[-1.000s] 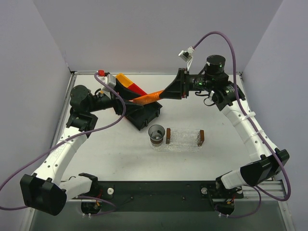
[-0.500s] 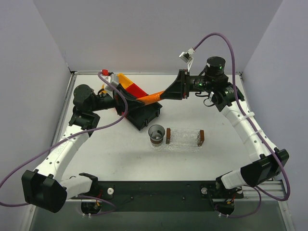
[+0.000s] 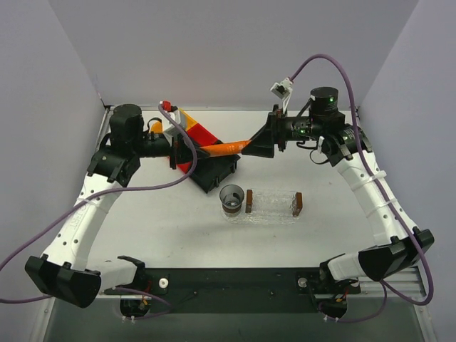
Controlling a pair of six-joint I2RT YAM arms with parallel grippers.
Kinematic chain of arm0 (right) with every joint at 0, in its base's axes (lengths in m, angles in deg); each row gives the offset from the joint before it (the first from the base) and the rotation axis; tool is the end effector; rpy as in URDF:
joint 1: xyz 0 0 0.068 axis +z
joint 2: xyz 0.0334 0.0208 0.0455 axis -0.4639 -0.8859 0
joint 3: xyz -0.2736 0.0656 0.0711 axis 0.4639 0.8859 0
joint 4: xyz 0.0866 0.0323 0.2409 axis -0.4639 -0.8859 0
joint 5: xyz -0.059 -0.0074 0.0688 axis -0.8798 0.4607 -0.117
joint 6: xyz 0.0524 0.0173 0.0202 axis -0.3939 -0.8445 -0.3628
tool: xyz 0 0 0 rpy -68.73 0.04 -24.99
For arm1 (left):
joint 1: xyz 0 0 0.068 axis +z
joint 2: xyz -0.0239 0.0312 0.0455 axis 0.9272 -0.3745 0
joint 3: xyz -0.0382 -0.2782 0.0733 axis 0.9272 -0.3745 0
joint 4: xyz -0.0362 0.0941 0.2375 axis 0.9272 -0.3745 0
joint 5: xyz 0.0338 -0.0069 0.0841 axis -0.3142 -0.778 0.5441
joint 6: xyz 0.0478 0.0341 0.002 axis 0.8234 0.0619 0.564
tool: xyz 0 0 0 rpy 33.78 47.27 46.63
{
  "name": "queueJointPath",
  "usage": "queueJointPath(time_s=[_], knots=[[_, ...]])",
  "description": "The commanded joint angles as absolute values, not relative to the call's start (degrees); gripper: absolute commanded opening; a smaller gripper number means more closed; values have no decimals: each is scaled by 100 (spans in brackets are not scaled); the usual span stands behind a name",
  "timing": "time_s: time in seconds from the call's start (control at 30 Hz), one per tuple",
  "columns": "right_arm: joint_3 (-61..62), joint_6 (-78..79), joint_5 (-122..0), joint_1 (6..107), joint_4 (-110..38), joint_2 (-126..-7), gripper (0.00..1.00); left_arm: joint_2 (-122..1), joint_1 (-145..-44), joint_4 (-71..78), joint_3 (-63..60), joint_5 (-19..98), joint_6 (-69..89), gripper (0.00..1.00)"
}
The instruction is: Prepare toiletry sets of a toothbrush and toothpaste on the tray
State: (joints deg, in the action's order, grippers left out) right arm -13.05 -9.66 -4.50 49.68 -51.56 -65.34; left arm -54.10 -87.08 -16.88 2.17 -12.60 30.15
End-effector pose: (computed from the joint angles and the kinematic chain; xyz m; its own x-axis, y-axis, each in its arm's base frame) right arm 0.2554 0.1447 0.4781 -0.3985 -0.0240 -0.9168 -0.9149 0.0808 0.3956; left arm 0.2196 -0.1152 0.4461 -0.0470 0.0942 -0.9944 0.9837 0.1774 -0.0297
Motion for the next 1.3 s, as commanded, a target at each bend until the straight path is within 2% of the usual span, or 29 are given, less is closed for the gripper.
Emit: queueJointPath(time_s=[0.0,0.13,0.27,0.4,1.0,1.27], knots=[[-1672,188,-845,4935,-5999,-6248,81,-5577,-8743,-4225,954,-789,5049,0],[-1786,934,-1336,5101,-6475,-6152,82,-5779,-8883,-5560,1420,-252,6041,0],[-1936,1761,-2274,5654,-6993,-6143,82,-5911,-9103,-6266,1990,117,6413,0],[-1813,2254,-2656,6103,-7187,-6169,82,-6025,-9349,-6767,2395,381,6589,0],[-1523,2562,-2709,6771,-7258,-6608,79,-6175,-9947,-6707,2818,496,6308,0],[-1330,2641,-2735,6859,-7258,-6723,72,-6184,-10017,-6689,2968,575,6281,0]])
